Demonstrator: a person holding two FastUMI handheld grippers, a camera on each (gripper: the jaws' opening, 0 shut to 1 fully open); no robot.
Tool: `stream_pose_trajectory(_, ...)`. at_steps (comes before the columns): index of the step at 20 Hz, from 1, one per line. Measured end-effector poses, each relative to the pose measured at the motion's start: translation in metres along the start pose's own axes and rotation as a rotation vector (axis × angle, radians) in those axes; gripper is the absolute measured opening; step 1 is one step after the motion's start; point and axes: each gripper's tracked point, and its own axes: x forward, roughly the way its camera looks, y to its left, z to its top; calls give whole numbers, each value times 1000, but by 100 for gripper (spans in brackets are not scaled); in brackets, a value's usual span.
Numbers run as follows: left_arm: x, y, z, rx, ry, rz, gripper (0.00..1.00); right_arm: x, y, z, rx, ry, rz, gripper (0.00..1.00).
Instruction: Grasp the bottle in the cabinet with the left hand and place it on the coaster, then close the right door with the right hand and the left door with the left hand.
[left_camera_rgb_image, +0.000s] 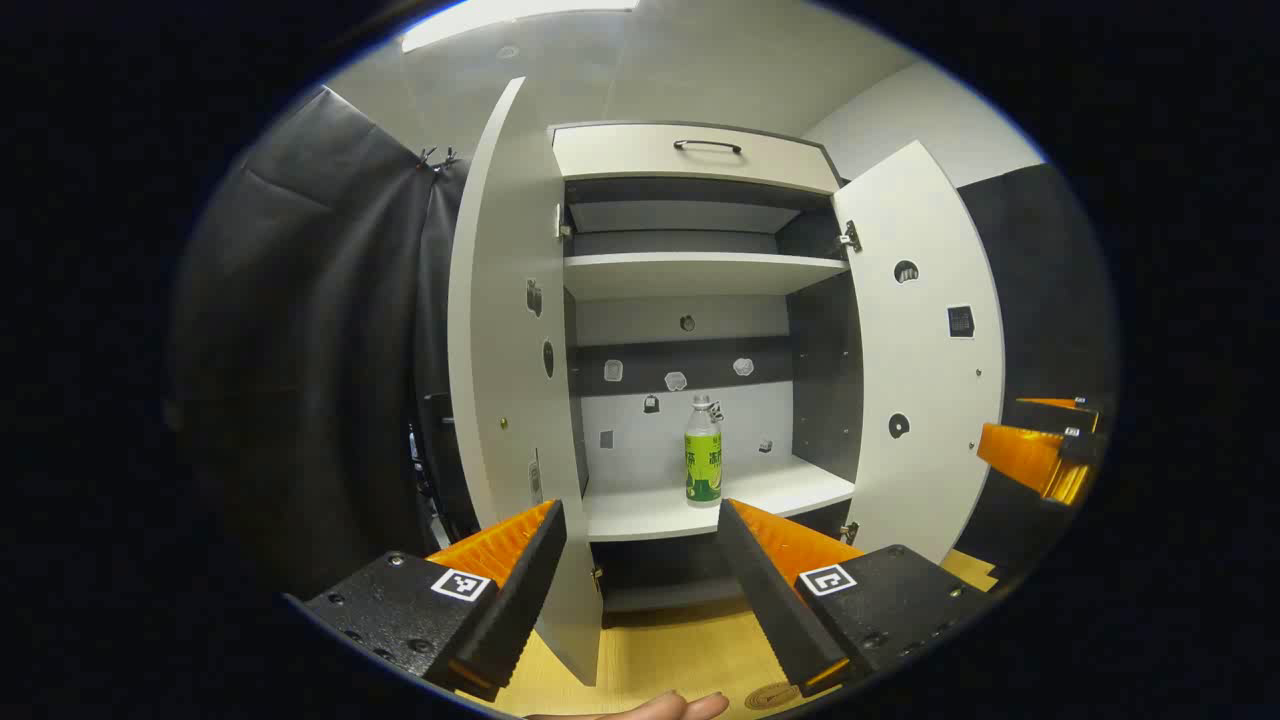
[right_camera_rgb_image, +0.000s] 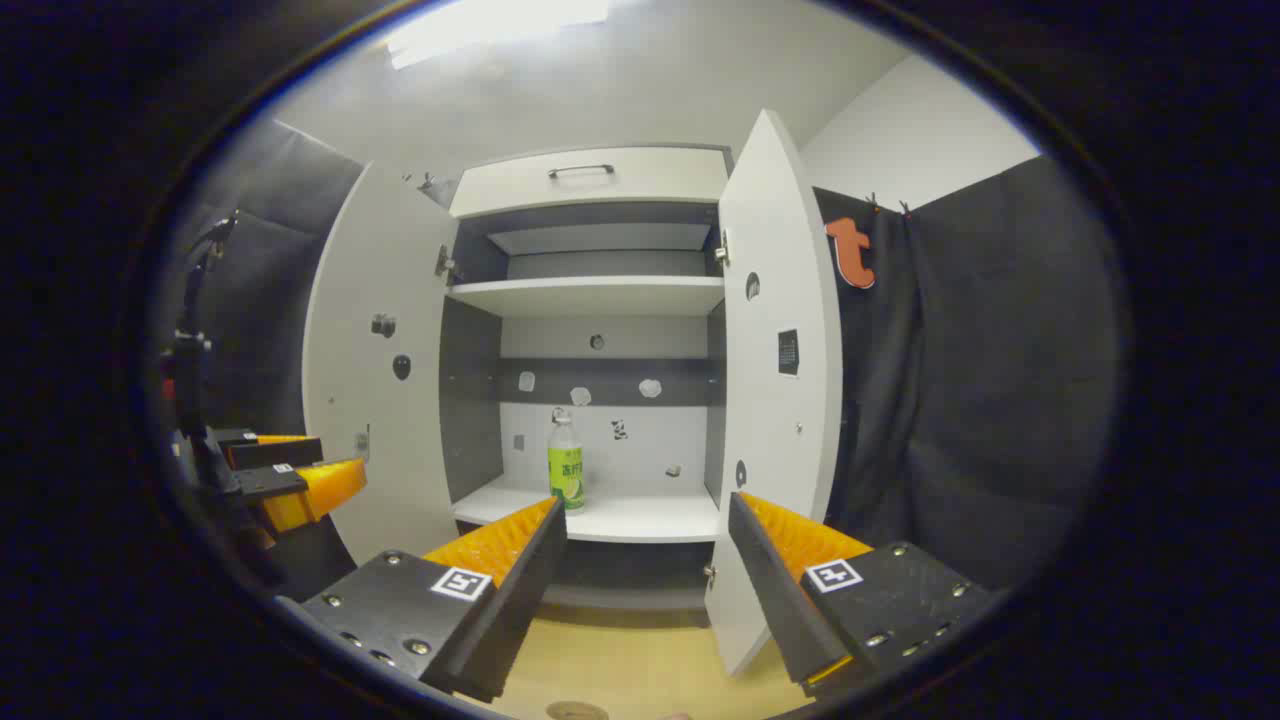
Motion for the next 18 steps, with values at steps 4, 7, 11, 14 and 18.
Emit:
stream_pose_trajectory(4, 22, 4, -6, 7, 2, 0, 96, 18, 7, -4, 2, 5, 14, 98)
stream_pose_trajectory(7, 41, 1, -14, -5, 17, -8, 96, 34, 8, -7, 28, 13, 21, 99)
stream_pose_trajectory(11, 69, -3, -26, -20, 41, -14, 96, 53, 5, -7, 13, 0, 8, 98)
stream_pose_trajectory(14, 88, -7, -33, -14, 43, -19, 96, 63, 4, -6, 16, -18, 9, 99)
stream_pose_trajectory(18, 117, -18, -41, -38, 50, -36, 96, 72, 4, -11, 12, -15, 8, 99)
